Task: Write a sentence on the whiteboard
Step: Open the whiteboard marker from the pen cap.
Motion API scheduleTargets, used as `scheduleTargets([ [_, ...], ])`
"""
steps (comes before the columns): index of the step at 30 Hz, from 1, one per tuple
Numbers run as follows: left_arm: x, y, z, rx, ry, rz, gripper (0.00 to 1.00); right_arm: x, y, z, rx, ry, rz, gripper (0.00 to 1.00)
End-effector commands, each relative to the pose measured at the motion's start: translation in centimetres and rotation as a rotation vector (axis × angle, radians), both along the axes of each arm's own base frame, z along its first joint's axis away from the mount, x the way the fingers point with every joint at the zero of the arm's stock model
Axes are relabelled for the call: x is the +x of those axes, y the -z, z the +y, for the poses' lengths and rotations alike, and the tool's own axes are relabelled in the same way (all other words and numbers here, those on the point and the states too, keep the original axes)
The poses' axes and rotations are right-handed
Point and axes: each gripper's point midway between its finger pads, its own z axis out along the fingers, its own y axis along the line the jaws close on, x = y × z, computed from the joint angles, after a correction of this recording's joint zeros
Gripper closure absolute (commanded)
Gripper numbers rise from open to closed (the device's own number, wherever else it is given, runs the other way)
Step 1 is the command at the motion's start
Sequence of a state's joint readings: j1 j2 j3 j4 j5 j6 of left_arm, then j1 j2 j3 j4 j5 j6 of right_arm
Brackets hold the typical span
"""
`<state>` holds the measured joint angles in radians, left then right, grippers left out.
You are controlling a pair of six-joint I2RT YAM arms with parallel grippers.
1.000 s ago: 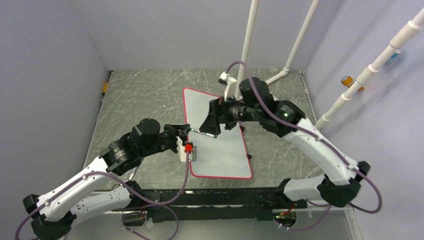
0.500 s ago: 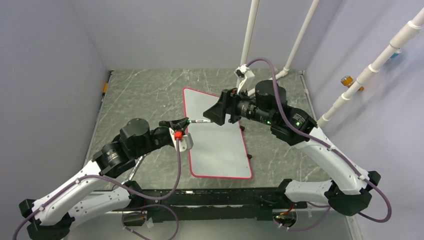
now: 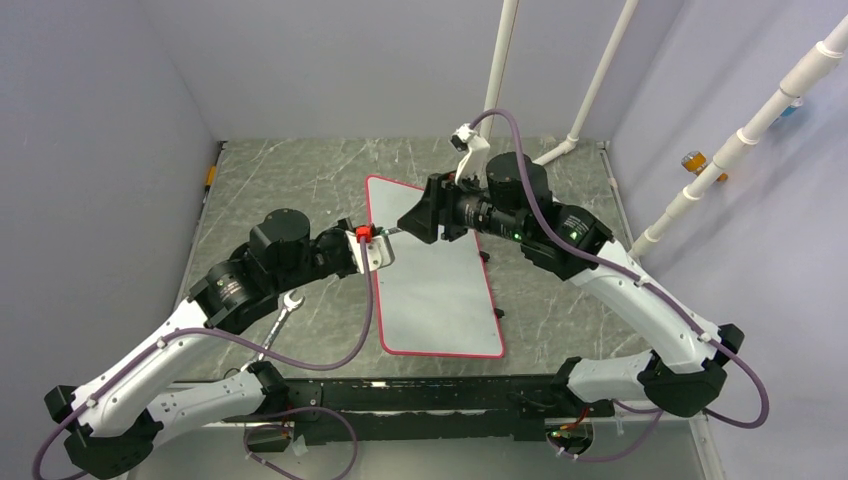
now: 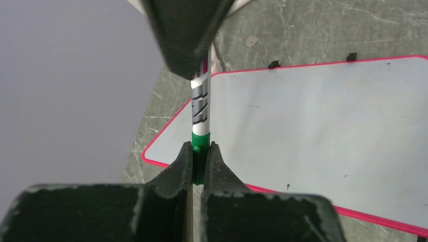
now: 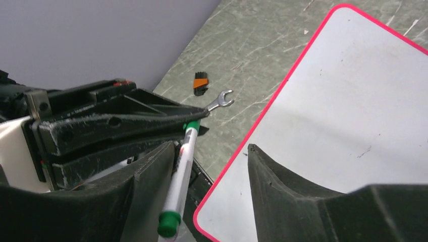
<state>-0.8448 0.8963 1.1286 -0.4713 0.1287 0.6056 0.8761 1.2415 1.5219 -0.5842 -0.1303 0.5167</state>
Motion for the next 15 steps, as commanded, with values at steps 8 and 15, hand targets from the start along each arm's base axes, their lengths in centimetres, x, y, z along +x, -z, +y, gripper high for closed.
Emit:
scheduleTargets([
  [8,-0.4,-0.5,0.1,-0.005,0.025,-0.03,1.0,0.1,-0.6,1.5,-0.039,-0.065,0.006,0.58],
  [15,0.1,0.2,0.6,0.025,0.004,-0.07,1.0,-0.8,0.2,1.7,-0.089,-0.128,0.034,0.59],
])
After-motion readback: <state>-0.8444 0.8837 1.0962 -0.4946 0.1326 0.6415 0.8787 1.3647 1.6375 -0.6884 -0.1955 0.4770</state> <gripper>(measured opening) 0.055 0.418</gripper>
